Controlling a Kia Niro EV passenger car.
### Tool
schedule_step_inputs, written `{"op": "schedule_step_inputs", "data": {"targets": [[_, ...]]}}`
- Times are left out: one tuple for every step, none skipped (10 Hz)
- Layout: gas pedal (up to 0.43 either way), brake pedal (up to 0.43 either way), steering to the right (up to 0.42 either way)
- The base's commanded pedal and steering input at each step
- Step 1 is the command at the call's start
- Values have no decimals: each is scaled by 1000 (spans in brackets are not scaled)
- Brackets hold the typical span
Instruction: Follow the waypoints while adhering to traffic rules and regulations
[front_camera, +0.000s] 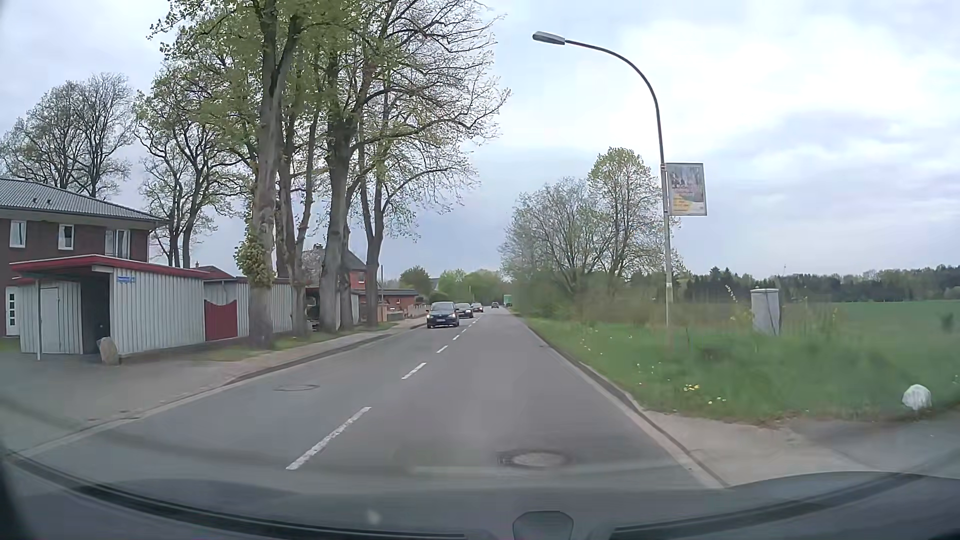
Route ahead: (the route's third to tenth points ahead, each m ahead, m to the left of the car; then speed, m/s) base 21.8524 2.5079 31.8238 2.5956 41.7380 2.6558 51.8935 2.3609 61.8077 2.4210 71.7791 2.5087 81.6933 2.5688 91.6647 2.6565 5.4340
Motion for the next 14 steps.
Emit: {"op": "schedule_step_inputs", "data": {"targets": [[0, 0, -3], [0, 0, -3], [0, 0, -3], [0, 0, -3], [0, 0, -3], [0, 0, -3], [0, 0, -3], [0, 0, -3], [0, 0, -3], [0, 0, -3], [0, 0, -3], [0, 0, -3], [0, 0, -3], [0, 0, -3]]}}
